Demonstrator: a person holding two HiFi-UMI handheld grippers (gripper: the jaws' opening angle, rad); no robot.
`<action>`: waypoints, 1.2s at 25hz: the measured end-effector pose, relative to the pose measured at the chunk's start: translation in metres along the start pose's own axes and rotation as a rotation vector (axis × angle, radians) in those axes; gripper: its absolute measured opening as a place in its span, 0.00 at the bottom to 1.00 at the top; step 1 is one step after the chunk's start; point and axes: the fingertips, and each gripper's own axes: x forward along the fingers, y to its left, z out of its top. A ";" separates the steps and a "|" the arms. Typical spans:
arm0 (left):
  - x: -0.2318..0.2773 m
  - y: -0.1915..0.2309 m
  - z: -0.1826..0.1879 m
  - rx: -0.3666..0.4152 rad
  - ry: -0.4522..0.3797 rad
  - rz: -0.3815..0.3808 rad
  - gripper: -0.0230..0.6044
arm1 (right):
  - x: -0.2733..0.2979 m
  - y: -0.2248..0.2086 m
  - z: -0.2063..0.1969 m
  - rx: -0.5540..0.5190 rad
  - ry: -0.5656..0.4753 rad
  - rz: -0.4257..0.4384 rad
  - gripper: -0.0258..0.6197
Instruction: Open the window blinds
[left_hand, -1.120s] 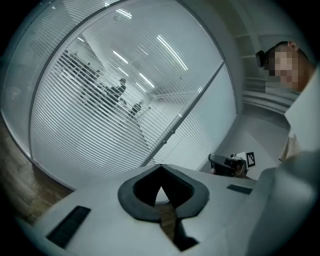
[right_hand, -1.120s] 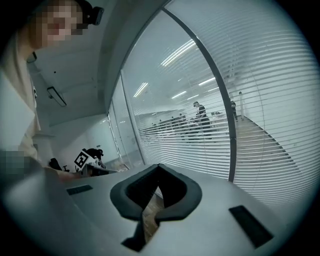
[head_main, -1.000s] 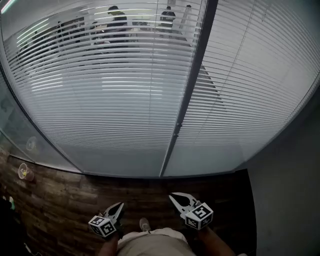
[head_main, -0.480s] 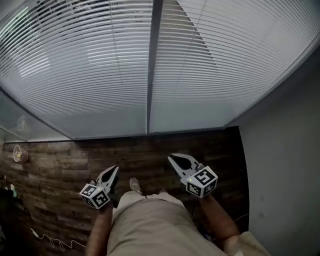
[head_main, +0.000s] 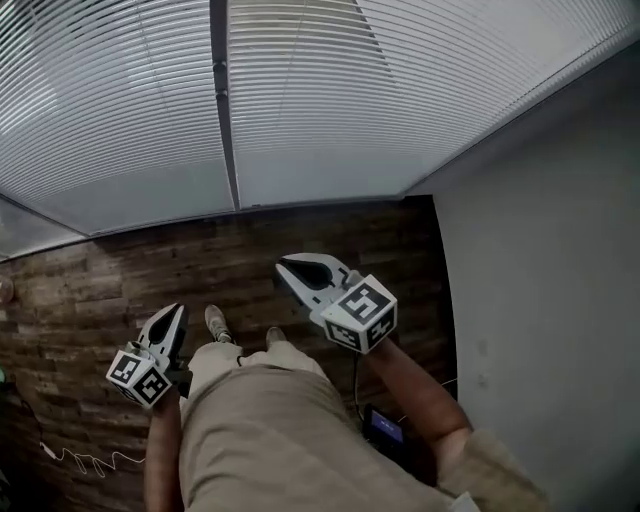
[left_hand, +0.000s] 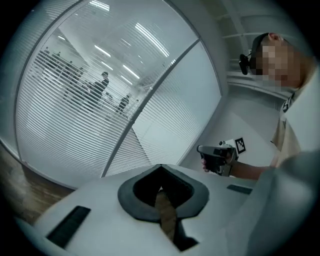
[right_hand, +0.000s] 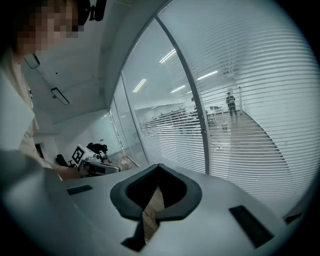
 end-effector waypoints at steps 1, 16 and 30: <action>-0.002 -0.001 -0.003 0.001 0.006 0.009 0.06 | -0.001 0.001 0.000 -0.005 0.004 0.007 0.05; 0.010 -0.029 -0.012 -0.008 -0.017 0.068 0.06 | -0.019 -0.011 0.003 -0.031 -0.009 0.059 0.05; 0.013 -0.040 -0.017 -0.032 -0.011 0.060 0.06 | -0.040 -0.006 -0.006 -0.143 0.031 -0.047 0.05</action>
